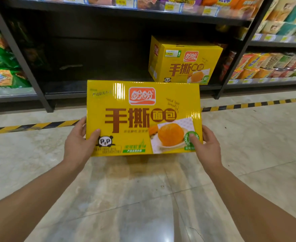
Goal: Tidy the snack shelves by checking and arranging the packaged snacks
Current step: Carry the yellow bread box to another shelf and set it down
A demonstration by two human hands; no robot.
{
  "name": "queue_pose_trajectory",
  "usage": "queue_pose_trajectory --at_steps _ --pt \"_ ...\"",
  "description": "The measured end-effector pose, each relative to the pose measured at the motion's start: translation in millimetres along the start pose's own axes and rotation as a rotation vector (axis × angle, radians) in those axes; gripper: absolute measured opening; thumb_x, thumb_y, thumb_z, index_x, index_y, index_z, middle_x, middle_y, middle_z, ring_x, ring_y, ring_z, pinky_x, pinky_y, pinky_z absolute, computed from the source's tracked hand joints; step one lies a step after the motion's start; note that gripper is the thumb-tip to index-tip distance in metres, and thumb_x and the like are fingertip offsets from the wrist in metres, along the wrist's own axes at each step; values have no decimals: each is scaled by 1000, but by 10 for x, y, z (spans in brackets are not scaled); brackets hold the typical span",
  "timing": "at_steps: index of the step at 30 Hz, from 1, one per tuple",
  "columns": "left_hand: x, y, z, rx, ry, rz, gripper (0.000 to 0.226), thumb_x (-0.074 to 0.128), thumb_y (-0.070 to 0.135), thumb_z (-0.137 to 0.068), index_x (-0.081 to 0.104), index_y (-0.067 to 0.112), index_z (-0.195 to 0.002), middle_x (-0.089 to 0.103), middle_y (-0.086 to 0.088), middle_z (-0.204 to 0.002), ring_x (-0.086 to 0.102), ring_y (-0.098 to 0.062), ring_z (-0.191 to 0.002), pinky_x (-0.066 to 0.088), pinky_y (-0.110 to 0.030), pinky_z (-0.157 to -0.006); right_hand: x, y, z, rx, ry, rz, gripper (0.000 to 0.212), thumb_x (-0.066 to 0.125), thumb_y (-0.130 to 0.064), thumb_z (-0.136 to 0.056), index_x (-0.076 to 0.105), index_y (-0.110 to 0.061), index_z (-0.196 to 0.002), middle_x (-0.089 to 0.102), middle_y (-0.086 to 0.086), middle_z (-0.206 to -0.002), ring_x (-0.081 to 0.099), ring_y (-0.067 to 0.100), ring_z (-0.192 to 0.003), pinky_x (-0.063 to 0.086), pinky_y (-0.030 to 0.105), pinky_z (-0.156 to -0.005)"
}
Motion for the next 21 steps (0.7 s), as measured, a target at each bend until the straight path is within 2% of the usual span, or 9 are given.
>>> queue_pose_trajectory --at_steps 2,4,6,8,11,17,19,21 --pt "83 52 -181 18 -16 14 55 64 32 -105 46 34 -156 64 5 -144 63 -14 -129 58 -47 -101 119 0 -142 -11 -14 -31 33 71 -25 -100 63 -35 -130 73 -17 -112 69 -8 -96 58 24 -85" --pt "171 101 -345 44 -25 8 44 59 36 -107 53 32 -151 69 6 -132 67 -15 -118 57 -42 -98 217 -12 -288 17 22 -91 27 70 -30 -101 66 -32 -128 73 -17 -108 70 -1 -96 58 24 -84" --pt "246 128 -499 48 -10 -3 42 54 43 -108 55 33 -149 69 5 -131 66 -18 -117 55 -42 -99 294 -54 -430 39 70 -126 21 69 -34 -101 67 -29 -122 71 -15 -102 69 4 -94 56 22 -80" --pt "298 132 -643 46 11 -5 41 51 47 -109 58 34 -147 69 3 -130 66 -19 -115 54 -44 -100 361 -68 -573 64 97 -132 30 68 -39 -101 67 -24 -128 70 -7 -106 66 7 -93 51 20 -75" --pt "339 123 -793 66 38 14 32 52 49 -108 64 38 -135 71 8 -114 69 -20 -111 56 -49 -101 418 -42 -731 91 117 -96 48 66 -46 -100 63 -18 -139 67 -4 -118 64 12 -102 48 26 -83" --pt "356 83 -862 73 49 20 30 52 51 -107 66 40 -131 72 13 -109 70 -16 -108 57 -50 -101 439 -23 -773 79 130 -65 48 65 -50 -100 65 -19 -136 69 -3 -115 65 14 -104 51 30 -87" --pt "342 92 -822 80 57 0 30 52 52 -107 65 40 -131 70 17 -105 69 -11 -103 57 -46 -99 424 -33 -733 73 128 -57 47 65 -50 -100 65 -20 -135 69 -5 -113 66 13 -103 53 31 -88" --pt "326 73 -744 72 60 -8 35 52 52 -107 62 36 -136 70 14 -109 69 -9 -103 56 -40 -95 394 -34 -642 56 121 -51 44 65 -51 -100 66 -24 -134 69 -8 -111 66 10 -101 54 30 -89"
Point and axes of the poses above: each hand's wrist, its own z-axis away from the middle knuckle, its own x-axis out of the palm, y = z × x, the point moved 8 cm from there along -z, towards the middle knuckle
